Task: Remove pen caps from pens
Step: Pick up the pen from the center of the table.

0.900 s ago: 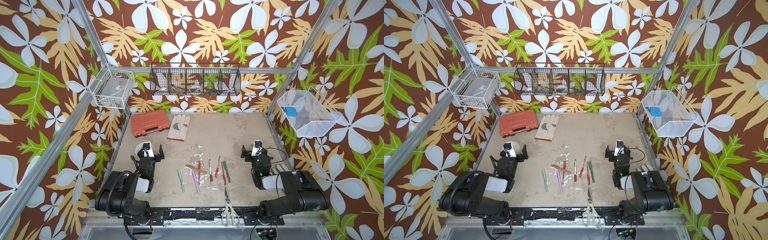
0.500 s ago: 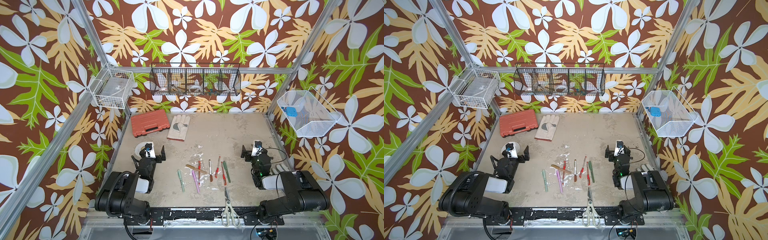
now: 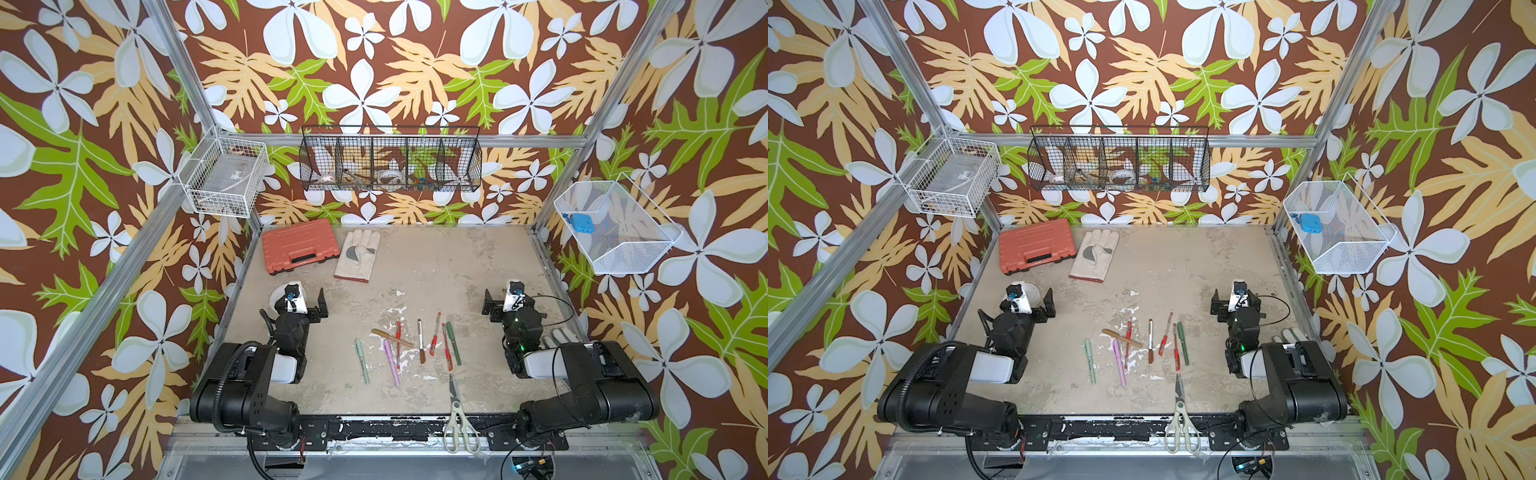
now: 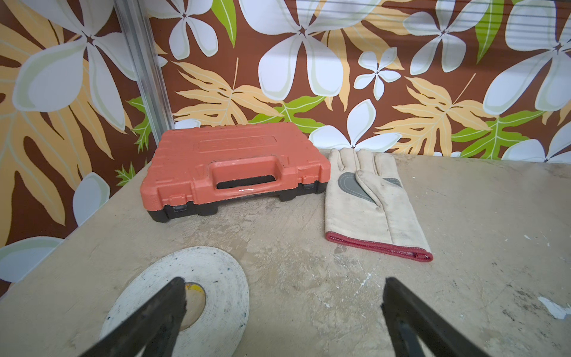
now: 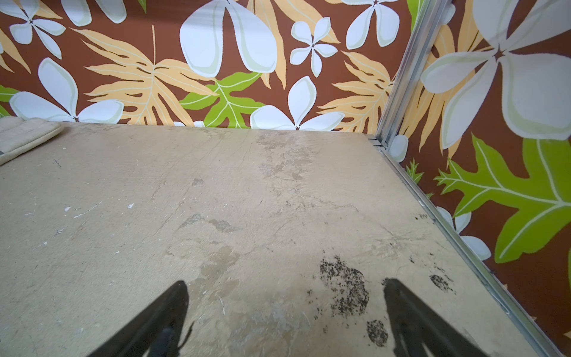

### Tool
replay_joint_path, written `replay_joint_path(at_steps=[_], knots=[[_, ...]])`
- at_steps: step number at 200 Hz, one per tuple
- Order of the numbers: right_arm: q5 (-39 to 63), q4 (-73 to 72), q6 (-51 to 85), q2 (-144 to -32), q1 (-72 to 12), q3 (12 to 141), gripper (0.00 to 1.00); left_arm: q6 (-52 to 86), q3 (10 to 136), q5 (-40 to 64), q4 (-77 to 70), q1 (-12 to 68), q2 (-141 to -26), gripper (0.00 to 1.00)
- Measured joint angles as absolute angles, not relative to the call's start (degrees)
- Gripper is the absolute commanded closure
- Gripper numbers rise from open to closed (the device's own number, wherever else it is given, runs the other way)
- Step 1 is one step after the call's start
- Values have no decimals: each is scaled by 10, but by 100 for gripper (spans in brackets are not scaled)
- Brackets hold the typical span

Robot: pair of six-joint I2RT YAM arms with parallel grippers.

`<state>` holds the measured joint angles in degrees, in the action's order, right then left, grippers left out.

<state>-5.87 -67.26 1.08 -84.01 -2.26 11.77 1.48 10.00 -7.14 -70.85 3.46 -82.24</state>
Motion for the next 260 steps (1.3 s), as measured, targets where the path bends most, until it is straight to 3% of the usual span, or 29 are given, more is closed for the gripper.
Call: replay_joint_path(at_steps=[23,56,90,117,142,215,240,260], knots=[[-108,-580,6,-754,-62,147,11,21,118,-103,-635,44,-713,1],[-174,-398,34,-619,-128,283,25,55,98,-120,-576,93,-501,4],[-163,-197,89,-564,-222,372,33,192,116,-83,-482,112,-383,12],[-168,-66,104,-568,-336,419,34,295,178,1,-367,134,-416,15],[-202,31,136,-579,-406,431,42,319,237,48,-269,208,-465,15],[-241,156,259,-539,-416,326,45,313,267,55,-245,415,-626,15],[-239,177,290,-529,-416,295,50,295,269,66,-281,460,-670,15],[-231,190,313,-544,-416,293,51,283,277,94,-300,474,-706,21]])
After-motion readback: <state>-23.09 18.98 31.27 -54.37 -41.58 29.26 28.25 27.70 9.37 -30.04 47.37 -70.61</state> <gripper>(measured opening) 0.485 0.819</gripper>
